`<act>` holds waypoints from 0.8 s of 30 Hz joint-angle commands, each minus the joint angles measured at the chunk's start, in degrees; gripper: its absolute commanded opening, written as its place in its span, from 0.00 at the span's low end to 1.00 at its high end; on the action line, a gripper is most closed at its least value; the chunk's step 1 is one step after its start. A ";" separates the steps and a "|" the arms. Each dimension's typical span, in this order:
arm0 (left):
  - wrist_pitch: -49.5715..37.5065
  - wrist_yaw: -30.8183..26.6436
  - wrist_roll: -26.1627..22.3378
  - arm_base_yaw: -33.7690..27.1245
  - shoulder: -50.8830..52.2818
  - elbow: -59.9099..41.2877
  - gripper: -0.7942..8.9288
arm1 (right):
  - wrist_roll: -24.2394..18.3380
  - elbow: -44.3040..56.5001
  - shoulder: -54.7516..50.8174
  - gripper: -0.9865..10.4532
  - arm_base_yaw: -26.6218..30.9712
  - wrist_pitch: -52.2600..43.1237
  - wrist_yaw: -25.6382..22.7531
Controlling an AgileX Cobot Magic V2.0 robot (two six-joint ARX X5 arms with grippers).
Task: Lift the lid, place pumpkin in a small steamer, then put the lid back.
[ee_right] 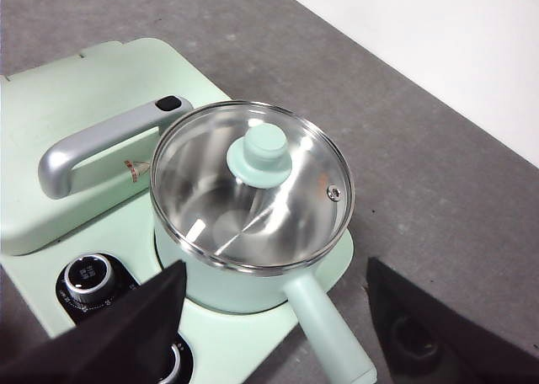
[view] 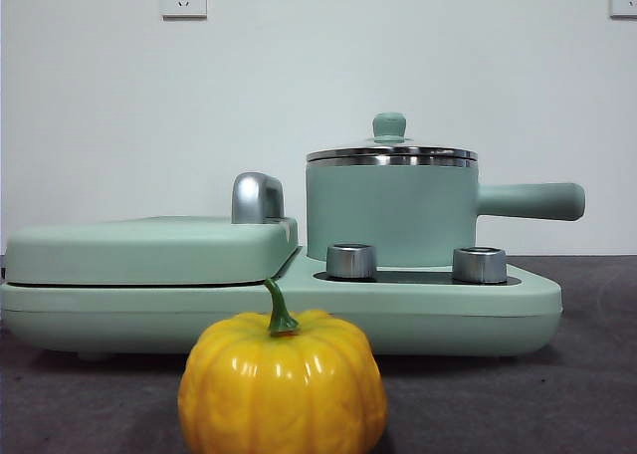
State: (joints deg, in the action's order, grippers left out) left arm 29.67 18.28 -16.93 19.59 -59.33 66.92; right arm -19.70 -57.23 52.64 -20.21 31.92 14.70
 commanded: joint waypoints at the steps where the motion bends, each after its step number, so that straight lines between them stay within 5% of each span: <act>1: -3.80 0.22 -0.37 1.70 -2.14 1.18 0.41 | -0.20 -1.33 0.44 0.38 -0.31 -0.61 -0.15; 12: -25.88 0.20 6.91 10.67 -18.95 1.18 0.40 | 1.36 -1.36 0.44 0.38 -0.31 -1.64 0.07; 24: -44.87 -0.04 8.52 16.94 -33.27 1.22 0.40 | 3.26 -1.36 0.44 0.38 -0.31 -1.64 0.07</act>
State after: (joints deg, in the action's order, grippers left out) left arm -13.69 18.28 -9.37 35.99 -91.15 67.16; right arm -18.22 -57.28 52.64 -20.21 30.94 14.74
